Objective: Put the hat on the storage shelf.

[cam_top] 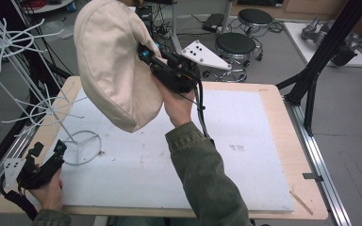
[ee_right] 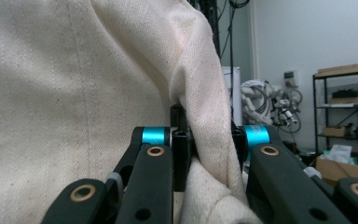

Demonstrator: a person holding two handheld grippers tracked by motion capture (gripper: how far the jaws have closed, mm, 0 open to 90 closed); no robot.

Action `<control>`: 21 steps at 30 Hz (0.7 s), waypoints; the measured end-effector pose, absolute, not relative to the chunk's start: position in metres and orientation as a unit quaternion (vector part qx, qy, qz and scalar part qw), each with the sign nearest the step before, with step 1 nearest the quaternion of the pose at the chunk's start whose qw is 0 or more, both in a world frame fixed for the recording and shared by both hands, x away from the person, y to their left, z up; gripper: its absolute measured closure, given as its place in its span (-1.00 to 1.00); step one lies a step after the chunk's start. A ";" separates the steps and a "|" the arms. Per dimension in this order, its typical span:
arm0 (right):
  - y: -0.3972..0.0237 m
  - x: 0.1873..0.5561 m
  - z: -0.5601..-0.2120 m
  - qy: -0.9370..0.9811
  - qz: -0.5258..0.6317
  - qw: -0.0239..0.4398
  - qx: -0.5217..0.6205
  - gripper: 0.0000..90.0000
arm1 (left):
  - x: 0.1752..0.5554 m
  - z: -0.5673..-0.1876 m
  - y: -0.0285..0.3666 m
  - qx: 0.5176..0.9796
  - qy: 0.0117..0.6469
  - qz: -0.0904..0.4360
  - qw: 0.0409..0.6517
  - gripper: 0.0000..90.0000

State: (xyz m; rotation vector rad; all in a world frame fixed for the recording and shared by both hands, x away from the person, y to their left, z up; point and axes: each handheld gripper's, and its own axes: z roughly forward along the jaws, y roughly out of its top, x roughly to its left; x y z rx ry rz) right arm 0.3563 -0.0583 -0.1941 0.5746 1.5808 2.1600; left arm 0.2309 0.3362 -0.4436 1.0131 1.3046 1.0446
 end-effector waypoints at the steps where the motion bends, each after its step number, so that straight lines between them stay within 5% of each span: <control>1: -0.056 0.356 -0.191 0.564 0.772 0.206 0.208 0.75 | 0.231 -0.444 0.336 0.430 0.553 0.443 0.559 -0.46; 21: -0.001 0.363 -0.135 0.578 0.755 0.239 0.197 0.74 | 0.234 -0.445 0.335 0.432 0.556 0.433 0.563 -0.46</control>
